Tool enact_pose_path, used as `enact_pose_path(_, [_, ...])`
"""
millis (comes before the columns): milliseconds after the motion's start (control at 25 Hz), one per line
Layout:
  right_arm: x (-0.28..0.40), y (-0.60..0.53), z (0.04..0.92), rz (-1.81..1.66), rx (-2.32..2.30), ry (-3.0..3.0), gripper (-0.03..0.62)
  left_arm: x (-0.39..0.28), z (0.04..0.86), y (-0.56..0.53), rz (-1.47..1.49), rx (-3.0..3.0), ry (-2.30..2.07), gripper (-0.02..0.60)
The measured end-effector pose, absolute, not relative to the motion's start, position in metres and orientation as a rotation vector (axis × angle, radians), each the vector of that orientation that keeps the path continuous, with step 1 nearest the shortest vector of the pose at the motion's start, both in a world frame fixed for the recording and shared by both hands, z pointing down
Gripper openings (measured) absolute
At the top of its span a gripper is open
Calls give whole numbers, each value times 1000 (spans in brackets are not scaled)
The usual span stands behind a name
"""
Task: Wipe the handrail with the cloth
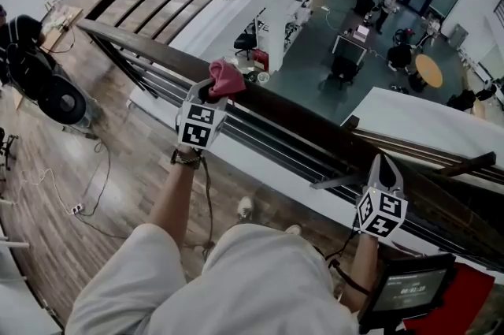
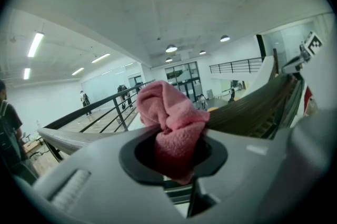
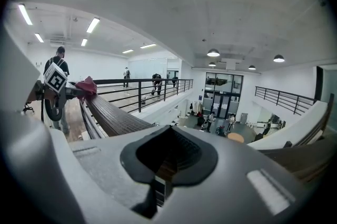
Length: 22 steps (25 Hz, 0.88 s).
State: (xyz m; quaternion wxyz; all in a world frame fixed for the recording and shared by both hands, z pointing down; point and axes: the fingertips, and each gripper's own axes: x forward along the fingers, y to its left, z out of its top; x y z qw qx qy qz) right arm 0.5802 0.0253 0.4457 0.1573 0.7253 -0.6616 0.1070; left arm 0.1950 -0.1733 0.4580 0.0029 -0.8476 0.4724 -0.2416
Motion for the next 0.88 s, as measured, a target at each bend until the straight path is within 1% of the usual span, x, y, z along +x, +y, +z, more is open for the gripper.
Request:
enact_pose_path(280, [593, 28, 435, 324, 2082, -1922, 2, 211, 459, -164, -763, -2658, 1482, 91])
enact_pose_path(880, [598, 35, 444, 344, 2004, -1950, 2, 253, 458, -136, -749, -2662, 1456, 91])
